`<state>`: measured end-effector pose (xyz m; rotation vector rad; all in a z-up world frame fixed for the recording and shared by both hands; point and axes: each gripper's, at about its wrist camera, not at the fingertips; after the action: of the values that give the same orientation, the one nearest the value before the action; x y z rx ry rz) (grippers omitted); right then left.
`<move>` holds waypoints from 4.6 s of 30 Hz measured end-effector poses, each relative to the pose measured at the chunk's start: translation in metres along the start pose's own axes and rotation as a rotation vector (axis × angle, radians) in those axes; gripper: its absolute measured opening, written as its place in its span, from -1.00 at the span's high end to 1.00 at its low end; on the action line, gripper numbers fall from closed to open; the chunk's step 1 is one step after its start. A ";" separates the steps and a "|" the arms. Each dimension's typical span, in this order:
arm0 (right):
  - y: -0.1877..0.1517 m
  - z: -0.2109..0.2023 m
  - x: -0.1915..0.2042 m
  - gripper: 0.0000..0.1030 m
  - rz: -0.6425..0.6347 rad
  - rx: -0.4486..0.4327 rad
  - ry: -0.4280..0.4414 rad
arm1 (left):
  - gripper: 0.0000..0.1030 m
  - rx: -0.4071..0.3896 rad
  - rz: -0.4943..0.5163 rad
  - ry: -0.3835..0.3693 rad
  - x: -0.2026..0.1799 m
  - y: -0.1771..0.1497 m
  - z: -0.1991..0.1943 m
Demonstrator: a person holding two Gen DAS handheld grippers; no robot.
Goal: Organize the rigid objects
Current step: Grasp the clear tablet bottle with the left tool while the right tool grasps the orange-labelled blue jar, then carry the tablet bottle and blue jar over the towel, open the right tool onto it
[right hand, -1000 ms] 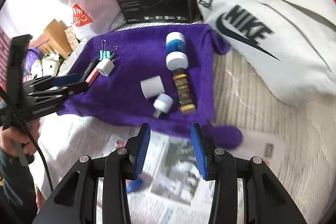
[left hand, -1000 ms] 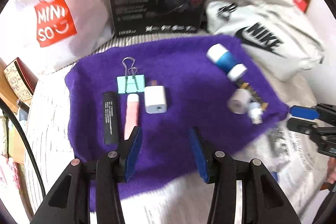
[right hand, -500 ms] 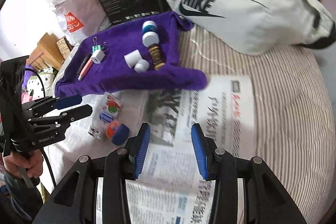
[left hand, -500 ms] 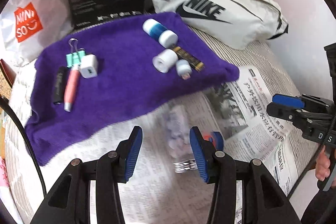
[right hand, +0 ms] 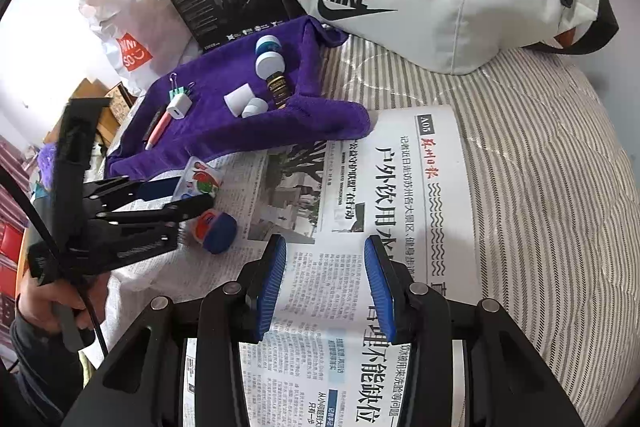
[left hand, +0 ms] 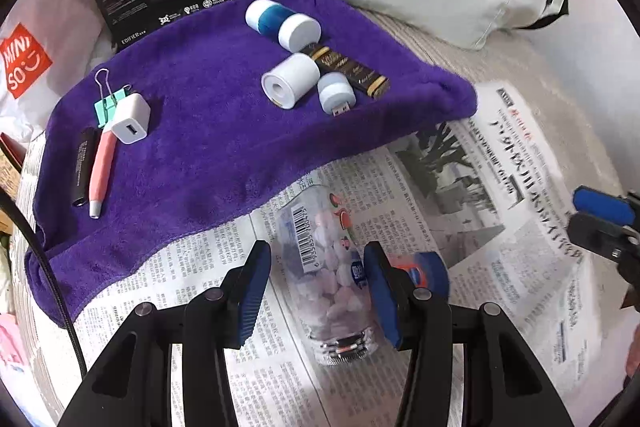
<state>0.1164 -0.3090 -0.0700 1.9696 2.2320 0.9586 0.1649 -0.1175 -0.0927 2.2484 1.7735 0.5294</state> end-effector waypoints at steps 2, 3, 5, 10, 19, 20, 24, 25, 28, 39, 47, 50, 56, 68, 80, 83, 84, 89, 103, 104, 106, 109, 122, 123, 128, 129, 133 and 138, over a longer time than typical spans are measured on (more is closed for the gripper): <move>0.000 0.000 0.001 0.20 -0.006 0.000 0.004 | 0.09 0.003 -0.002 0.005 -0.002 -0.001 0.004; 0.000 0.000 0.002 0.20 -0.007 0.000 0.007 | 0.09 -0.002 -0.006 0.008 -0.001 -0.002 0.004; -0.001 0.001 0.003 0.20 -0.009 0.003 0.011 | 0.09 0.000 -0.015 0.007 0.001 -0.003 0.003; -0.003 0.008 0.004 0.20 -0.013 0.022 0.019 | 0.20 -0.006 -0.010 0.006 0.003 -0.007 0.003; -0.006 0.023 0.029 0.20 -0.068 0.056 0.065 | 0.22 -0.024 -0.012 0.011 0.014 -0.008 -0.001; -0.006 0.026 0.033 0.20 -0.072 0.061 0.071 | 0.22 -0.022 -0.024 0.013 0.021 -0.010 -0.002; -0.001 0.041 0.054 0.20 -0.086 0.083 0.095 | 0.22 -0.018 -0.077 -0.013 0.045 -0.020 -0.004; 0.000 0.044 0.059 0.20 -0.086 0.085 0.101 | 0.22 -0.017 -0.091 -0.025 0.051 -0.022 -0.004; 0.005 0.055 0.073 0.20 -0.088 0.090 0.106 | 0.22 -0.022 -0.131 -0.040 0.066 -0.029 -0.006; 0.009 0.096 0.101 0.20 -0.145 0.141 -0.033 | 0.22 -0.037 -0.178 -0.080 0.093 -0.044 -0.008; 0.006 0.093 0.091 0.20 -0.181 0.144 -0.091 | 0.22 -0.047 -0.193 -0.095 0.095 -0.048 -0.008; 0.007 0.093 0.089 0.20 -0.187 0.132 -0.094 | 0.22 -0.045 -0.194 -0.092 0.095 -0.048 -0.008; 0.006 0.096 0.093 0.21 -0.249 0.108 -0.115 | 0.22 -0.037 -0.187 -0.073 0.091 -0.047 -0.007; 0.019 0.074 0.085 0.22 -0.230 0.088 -0.075 | 0.22 -0.046 -0.203 -0.053 0.100 -0.043 -0.020; 0.051 0.063 0.092 0.22 -0.246 0.049 -0.027 | 0.26 -0.076 -0.235 -0.061 0.118 -0.029 -0.030; 0.053 0.065 0.093 0.22 -0.246 0.051 -0.025 | 0.26 -0.078 -0.248 -0.067 0.121 -0.030 -0.030; 0.054 0.065 0.093 0.22 -0.246 0.051 -0.024 | 0.26 -0.077 -0.251 -0.072 0.122 -0.030 -0.030; 0.056 0.063 0.090 0.22 -0.227 0.046 0.009 | 0.26 -0.096 -0.252 -0.082 0.125 -0.027 -0.036; 0.118 0.085 0.097 0.22 -0.258 0.008 0.021 | 0.26 -0.142 -0.247 -0.061 0.147 0.013 -0.038; 0.125 0.090 0.098 0.22 -0.260 0.007 0.025 | 0.26 -0.137 -0.249 -0.067 0.150 0.017 -0.035; 0.135 0.098 0.100 0.22 -0.263 0.009 0.026 | 0.26 -0.132 -0.252 -0.069 0.154 0.021 -0.031; 0.149 0.111 0.104 0.22 -0.271 0.012 0.020 | 0.26 -0.120 -0.242 -0.070 0.158 0.029 -0.022; 0.175 0.162 0.104 0.22 -0.287 0.059 -0.001 | 0.26 -0.067 -0.203 -0.071 0.158 0.043 0.011; 0.175 0.165 0.104 0.22 -0.289 0.061 -0.008 | 0.26 -0.065 -0.198 -0.070 0.158 0.043 0.013; 0.175 0.177 0.101 0.22 -0.293 0.076 -0.013 | 0.26 -0.061 -0.196 -0.075 0.157 0.043 0.015; 0.176 0.179 0.100 0.22 -0.293 0.080 -0.013 | 0.26 -0.059 -0.195 -0.076 0.157 0.043 0.016; 0.175 0.188 0.101 0.22 -0.308 0.094 -0.016 | 0.26 -0.051 -0.191 -0.068 0.156 0.044 0.018; 0.173 0.190 0.100 0.21 -0.328 0.088 -0.021 | 0.26 -0.044 -0.184 -0.072 0.155 0.043 0.022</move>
<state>0.3259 -0.1340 -0.1096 1.5589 2.5158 0.8069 0.2436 0.0231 -0.0746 2.0229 1.8881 0.4406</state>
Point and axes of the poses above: each gripper's, at about its wrist camera, not at the fingertips, and z roughly the way its jaws point, x to its left, y to its top, and after that the axes turned 6 degrees about y, right-handed
